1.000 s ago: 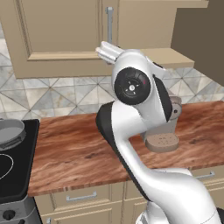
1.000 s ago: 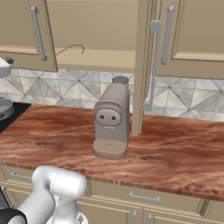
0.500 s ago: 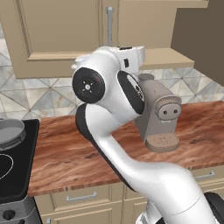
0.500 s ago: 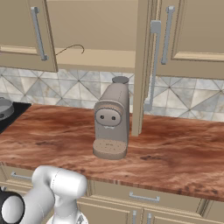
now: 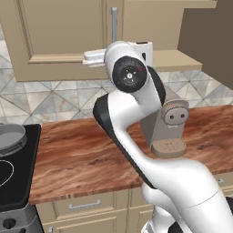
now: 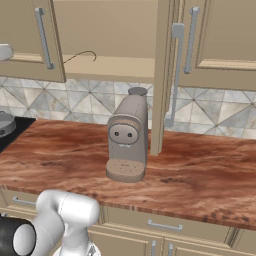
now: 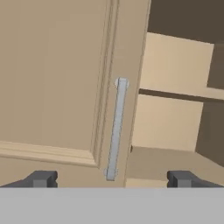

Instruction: Open the cabinet and move the ladle to the pot. Then close the cabinet.

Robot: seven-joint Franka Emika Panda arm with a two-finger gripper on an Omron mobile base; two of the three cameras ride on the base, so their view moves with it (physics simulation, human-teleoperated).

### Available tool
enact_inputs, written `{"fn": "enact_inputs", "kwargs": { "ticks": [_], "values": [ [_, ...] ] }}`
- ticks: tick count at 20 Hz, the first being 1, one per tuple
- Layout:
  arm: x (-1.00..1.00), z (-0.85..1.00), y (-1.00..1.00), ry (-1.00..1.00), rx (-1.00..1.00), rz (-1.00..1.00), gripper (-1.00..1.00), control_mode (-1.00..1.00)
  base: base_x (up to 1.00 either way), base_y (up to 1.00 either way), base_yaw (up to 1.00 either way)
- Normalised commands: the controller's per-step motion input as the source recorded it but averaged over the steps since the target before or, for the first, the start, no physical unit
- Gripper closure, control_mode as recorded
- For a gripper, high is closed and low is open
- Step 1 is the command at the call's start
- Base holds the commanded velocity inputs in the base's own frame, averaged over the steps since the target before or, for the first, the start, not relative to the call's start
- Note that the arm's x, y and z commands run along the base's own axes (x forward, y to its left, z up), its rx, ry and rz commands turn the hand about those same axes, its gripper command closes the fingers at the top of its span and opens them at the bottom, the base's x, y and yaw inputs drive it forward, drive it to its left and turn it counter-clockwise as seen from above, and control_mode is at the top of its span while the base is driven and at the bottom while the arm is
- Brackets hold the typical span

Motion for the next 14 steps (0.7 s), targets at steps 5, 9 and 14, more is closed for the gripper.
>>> {"fn": "enact_inputs", "kwargs": {
  "ticks": [5, 9, 14],
  "values": [
    [0.24, 0.0, 0.17, -0.01, 0.03, 0.18, -1.0, -1.0, 0.0, 0.0, 0.0],
    [0.16, -0.09, 0.13, -0.19, -0.04, 0.09, -1.0, -1.0, 0.0, 0.0, 0.0],
    [0.05, -0.19, -0.04, -0.27, 0.01, 0.0, -1.0, -1.0, 0.0, 0.0, 0.0]
  ]
}}
